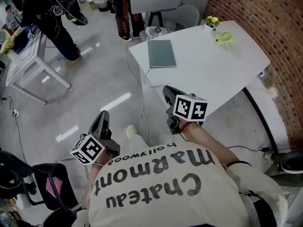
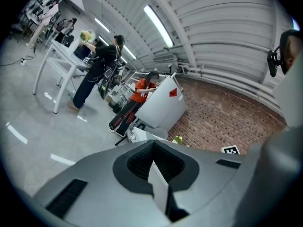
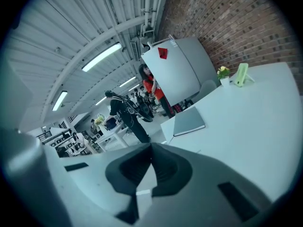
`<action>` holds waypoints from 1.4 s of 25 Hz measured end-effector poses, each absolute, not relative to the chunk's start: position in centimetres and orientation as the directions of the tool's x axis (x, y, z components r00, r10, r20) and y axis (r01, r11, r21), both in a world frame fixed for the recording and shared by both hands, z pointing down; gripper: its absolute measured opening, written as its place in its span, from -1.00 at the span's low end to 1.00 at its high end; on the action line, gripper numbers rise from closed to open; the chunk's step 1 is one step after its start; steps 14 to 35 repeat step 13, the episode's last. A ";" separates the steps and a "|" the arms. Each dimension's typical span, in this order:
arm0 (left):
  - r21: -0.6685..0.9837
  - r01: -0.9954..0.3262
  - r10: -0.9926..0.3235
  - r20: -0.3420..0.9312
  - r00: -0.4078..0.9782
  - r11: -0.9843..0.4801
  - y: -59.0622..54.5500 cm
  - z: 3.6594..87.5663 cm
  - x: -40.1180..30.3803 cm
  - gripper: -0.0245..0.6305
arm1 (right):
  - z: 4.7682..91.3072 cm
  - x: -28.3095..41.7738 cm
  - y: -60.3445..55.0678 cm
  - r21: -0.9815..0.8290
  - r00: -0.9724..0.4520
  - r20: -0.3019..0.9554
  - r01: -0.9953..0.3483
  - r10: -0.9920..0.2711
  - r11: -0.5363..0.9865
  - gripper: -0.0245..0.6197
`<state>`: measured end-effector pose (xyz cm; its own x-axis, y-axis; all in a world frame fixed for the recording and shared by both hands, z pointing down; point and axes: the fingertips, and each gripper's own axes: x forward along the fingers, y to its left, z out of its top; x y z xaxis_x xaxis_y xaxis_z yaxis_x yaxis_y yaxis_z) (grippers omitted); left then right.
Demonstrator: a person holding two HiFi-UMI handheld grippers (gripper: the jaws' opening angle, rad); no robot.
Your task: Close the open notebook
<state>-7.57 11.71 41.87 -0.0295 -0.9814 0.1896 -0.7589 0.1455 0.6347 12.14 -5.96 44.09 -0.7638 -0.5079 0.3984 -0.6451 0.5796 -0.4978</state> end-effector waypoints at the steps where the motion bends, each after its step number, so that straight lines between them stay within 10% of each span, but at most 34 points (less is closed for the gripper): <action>1: 0.634 -0.759 -0.981 0.192 -0.030 0.147 11.9 41.9 -7.4 -0.92 | 44.1 12.6 -5.9 -0.493 -0.761 0.399 -0.649 -0.512 0.579 -0.91; 35: 0.632 -0.763 -0.980 0.197 -0.013 0.137 12.0 41.9 -5.3 -0.92 | 44.6 14.8 -5.7 -0.501 -0.749 0.410 -0.662 -0.520 0.558 -0.91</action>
